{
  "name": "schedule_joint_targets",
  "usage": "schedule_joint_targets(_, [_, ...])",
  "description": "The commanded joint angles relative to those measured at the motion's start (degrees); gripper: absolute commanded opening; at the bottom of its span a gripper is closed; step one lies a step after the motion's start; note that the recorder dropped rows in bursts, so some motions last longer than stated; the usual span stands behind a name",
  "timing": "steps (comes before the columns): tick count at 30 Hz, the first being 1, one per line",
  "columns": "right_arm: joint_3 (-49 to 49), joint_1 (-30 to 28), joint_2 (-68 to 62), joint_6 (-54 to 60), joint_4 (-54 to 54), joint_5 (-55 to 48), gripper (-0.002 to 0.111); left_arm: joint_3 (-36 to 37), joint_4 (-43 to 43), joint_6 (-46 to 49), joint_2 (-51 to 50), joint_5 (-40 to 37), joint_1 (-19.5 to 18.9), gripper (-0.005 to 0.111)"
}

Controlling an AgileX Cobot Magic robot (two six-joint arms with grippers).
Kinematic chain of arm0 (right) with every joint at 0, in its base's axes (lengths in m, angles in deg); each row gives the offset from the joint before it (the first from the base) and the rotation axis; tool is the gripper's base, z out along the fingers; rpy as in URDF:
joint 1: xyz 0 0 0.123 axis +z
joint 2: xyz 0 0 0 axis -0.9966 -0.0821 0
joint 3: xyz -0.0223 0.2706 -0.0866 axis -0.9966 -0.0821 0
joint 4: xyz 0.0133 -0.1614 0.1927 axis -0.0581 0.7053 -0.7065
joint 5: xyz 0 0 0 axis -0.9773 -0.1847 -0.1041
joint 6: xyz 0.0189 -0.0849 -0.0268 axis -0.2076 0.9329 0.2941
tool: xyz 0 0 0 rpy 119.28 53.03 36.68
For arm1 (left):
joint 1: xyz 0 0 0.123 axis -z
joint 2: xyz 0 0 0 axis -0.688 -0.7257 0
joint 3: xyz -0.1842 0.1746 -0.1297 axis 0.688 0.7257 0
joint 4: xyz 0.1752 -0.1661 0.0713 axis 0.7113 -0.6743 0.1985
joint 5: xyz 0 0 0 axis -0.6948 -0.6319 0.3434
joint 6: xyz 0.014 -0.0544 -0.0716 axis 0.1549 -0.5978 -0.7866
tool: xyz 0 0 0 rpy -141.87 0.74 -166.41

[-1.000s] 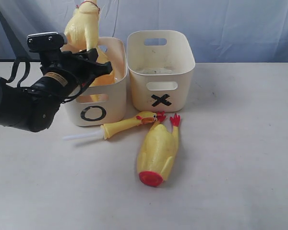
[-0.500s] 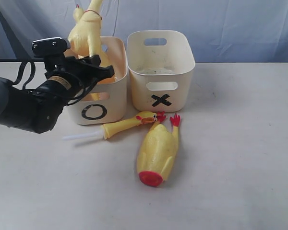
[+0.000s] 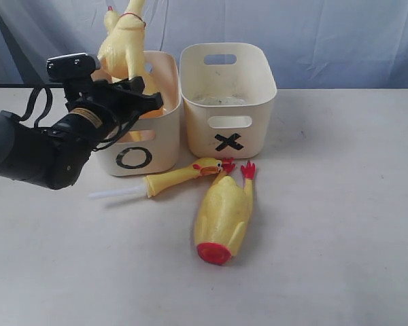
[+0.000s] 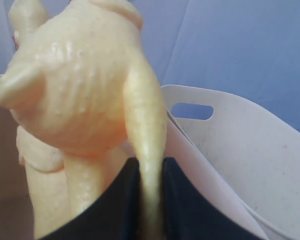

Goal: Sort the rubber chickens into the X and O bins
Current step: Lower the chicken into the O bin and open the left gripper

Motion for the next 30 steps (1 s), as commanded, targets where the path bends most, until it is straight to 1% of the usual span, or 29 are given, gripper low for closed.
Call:
schedule_joint_targets(1, [-0.1, 0.14, 0.31, 0.1, 0.06, 0.42, -0.001, 0.59, 1.03, -0.48, -0.15, -4.93, 0.13, 0.0])
schedule_joint_targets(14, [-0.1, 0.14, 0.31, 0.1, 0.06, 0.42, -0.001, 0.59, 1.03, -0.28, 5.49, -16.26, 0.13, 0.0])
schedule_joint_targets(21, [-0.1, 0.14, 0.31, 0.1, 0.06, 0.42, -0.001, 0.59, 1.03, -0.28, 6.05, -25.33, 0.13, 0.0])
schedule_joint_targets(26, [-0.1, 0.14, 0.31, 0.1, 0.06, 0.42, -0.001, 0.59, 1.03, 0.13, 6.05, -27.8, 0.13, 0.0])
schedule_joint_targets(30, [-0.1, 0.14, 0.31, 0.1, 0.06, 0.52, -0.001, 0.59, 2.35, 0.13, 6.05, -28.09, 0.13, 0.008])
